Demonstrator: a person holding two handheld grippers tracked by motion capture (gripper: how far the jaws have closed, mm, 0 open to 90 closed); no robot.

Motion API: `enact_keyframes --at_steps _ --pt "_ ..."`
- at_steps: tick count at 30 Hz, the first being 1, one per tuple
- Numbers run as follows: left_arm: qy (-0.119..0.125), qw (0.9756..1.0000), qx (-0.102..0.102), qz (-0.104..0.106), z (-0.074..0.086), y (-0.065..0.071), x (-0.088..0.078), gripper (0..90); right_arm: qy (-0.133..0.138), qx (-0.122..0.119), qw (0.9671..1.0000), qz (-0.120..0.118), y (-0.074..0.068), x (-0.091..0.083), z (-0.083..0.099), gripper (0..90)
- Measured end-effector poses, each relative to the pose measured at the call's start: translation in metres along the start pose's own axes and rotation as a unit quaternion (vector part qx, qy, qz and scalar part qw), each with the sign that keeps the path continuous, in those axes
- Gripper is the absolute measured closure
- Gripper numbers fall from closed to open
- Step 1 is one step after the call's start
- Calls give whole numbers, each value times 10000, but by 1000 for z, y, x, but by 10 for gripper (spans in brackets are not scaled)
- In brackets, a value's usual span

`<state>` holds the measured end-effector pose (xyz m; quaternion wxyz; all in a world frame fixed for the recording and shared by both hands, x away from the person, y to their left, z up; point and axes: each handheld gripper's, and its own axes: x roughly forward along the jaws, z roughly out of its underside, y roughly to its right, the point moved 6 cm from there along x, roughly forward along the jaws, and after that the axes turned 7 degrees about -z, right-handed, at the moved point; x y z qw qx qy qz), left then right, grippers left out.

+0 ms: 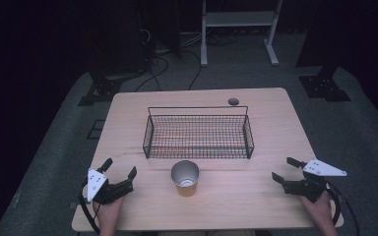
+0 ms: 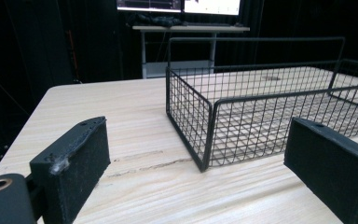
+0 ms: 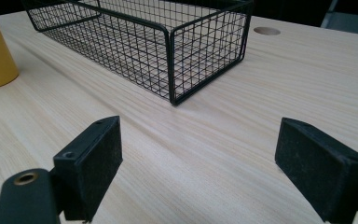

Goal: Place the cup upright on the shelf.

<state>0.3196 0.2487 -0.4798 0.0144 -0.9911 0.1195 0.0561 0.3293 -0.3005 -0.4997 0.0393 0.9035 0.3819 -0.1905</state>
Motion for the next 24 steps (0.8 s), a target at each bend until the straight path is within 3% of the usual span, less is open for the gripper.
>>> enact_keyframes --at_steps 11,13,17,24 --pt "14 9999 47 106 -1 -1 -3 58 -13 7 10000 11 0 0 0 137" --pt "69 9998 57 177 -3 4 -4 58 -31 -12 10000 41 -1 0 0 137" --pt "-92 9996 136 237 -1 9 -2 58 -21 18 10000 30 0 0 0 137" --pt "14 9990 140 432 -4 19 -3 58 -11 13 10000 18 0 0 0 137"
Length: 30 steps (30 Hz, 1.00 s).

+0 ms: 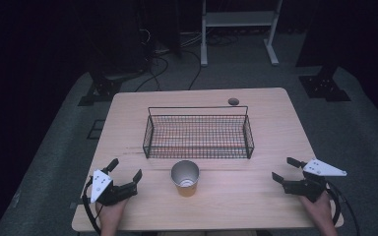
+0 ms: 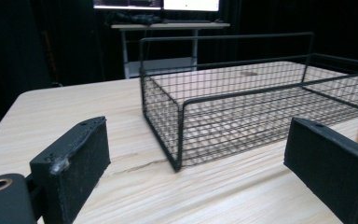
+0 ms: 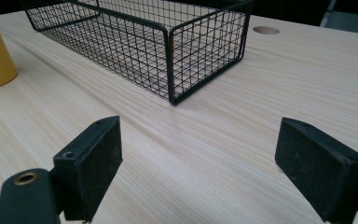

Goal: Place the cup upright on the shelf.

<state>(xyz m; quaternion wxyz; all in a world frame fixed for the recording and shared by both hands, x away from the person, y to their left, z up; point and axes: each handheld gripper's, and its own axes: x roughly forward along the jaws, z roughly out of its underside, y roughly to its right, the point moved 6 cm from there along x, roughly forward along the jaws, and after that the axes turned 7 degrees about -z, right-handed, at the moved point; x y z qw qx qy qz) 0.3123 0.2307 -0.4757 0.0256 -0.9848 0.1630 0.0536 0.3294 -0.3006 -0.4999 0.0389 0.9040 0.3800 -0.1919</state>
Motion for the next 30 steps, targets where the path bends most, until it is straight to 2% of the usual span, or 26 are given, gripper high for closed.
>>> enact_keyframes --at_steps 10,13,16,19,30 --pt "85 9992 212 320 -5 17 1 27 -6 -4 10000 5 0 0 0 137" --pt "121 9985 238 480 -5 21 1 23 -1 -1 10000 8 0 0 0 137" --pt "85 9982 255 541 -5 25 2 14 -1 2 10000 4 0 0 0 137" --pt "144 9972 275 674 -7 29 1 14 -8 -2 10000 9 0 0 0 137" --pt "129 9924 348 1170 -8 43 0 14 16 16 10000 2 1 0 0 137"
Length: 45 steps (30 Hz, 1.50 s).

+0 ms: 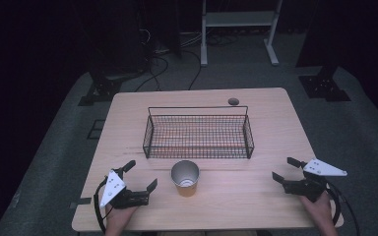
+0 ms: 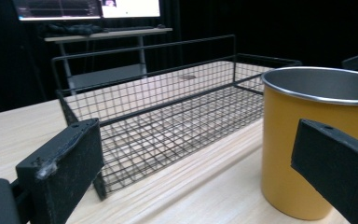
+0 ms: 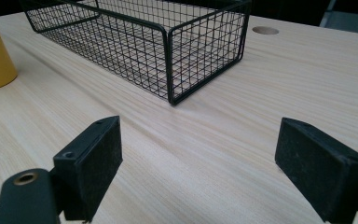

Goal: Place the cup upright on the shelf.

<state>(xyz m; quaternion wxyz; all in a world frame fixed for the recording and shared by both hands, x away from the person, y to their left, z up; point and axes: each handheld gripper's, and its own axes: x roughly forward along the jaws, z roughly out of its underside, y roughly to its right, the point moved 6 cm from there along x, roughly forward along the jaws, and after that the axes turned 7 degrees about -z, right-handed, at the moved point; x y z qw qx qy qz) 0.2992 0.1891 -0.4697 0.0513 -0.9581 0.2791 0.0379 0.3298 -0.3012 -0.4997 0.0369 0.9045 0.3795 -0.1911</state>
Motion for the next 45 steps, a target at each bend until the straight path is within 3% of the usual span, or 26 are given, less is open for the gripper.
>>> enact_keyframes --at_steps 10,13,17,25,45 --pt "41 9989 84 458 -2 18 4 14 0 2 10000 4 0 0 0 137" --pt "22 9987 85 504 -1 21 5 14 4 5 10000 12 0 0 0 137" --pt "-9 9969 138 770 -1 36 10 14 3 1 10000 8 0 0 0 137" --pt "16 9941 229 1060 -2 52 14 14 -13 -12 10000 3 0 0 0 137" --pt "-43 9927 290 1167 0 66 24 14 -17 -9 10000 15 0 0 0 137"
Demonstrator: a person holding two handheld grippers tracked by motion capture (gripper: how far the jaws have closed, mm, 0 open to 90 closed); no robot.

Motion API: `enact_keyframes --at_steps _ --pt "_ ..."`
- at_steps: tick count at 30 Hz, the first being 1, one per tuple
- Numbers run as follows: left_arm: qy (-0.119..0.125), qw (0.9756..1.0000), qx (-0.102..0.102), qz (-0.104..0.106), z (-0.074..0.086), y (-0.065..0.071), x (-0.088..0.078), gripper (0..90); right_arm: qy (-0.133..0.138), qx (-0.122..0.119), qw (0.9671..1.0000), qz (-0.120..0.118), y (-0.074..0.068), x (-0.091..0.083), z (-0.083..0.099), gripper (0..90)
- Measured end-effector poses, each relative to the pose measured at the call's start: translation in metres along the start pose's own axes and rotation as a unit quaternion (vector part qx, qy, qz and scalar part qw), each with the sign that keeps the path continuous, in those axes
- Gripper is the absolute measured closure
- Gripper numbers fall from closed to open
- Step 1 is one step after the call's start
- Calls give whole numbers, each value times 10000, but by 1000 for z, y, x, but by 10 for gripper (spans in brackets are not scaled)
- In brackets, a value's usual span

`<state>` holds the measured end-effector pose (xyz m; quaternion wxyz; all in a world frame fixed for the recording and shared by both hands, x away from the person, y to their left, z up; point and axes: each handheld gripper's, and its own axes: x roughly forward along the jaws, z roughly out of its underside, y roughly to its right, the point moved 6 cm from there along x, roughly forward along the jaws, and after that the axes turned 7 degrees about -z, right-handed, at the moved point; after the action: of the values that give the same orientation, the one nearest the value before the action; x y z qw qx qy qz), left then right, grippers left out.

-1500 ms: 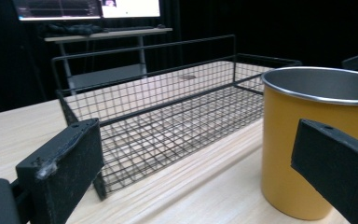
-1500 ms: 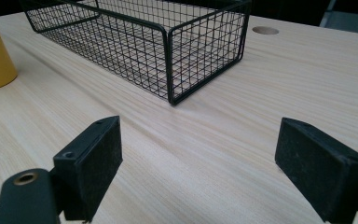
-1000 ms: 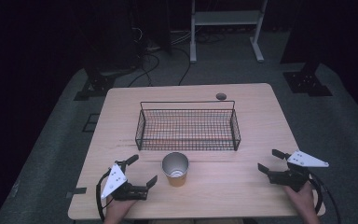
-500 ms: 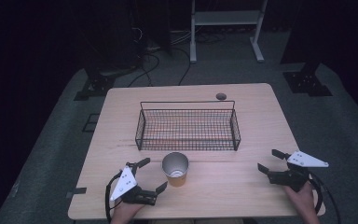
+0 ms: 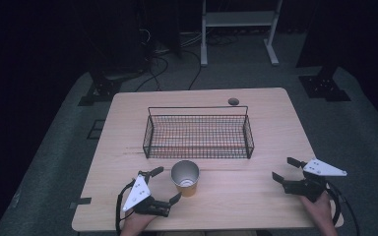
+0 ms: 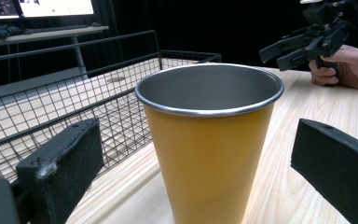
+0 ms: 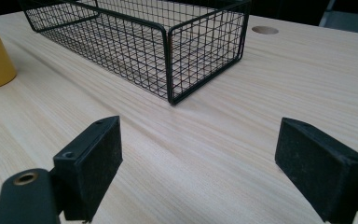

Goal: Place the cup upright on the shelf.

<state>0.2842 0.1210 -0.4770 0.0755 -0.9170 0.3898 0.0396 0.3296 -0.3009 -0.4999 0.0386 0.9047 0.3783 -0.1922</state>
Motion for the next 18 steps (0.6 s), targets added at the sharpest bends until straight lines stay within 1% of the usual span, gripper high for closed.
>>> enact_keyframes --at_steps 2,3,5,8,10,13,15,18 --pt "-47 10000 37 11 1 2 4 14 -8 0 10000 -4 0 0 0 137" --pt "-70 10000 27 4 1 2 6 14 1 5 10000 -8 0 0 0 137" --pt "-79 10000 -57 10 1 2 9 14 5 5 10000 -1 0 0 0 137" --pt "-104 9999 -34 42 1 4 15 14 -5 2 10000 -9 0 0 0 137" --pt "-62 9998 -152 92 0 4 18 14 -1 3 10000 -6 0 0 0 137" --pt "-104 9998 -129 131 0 5 23 14 -13 -9 10000 -1 0 1 0 137" --pt "-121 9995 -205 200 0 6 26 14 -13 5 10000 5 0 0 0 137" --pt "-131 9994 -196 249 -1 7 29 14 -34 -23 10000 17 -1 1 0 137"
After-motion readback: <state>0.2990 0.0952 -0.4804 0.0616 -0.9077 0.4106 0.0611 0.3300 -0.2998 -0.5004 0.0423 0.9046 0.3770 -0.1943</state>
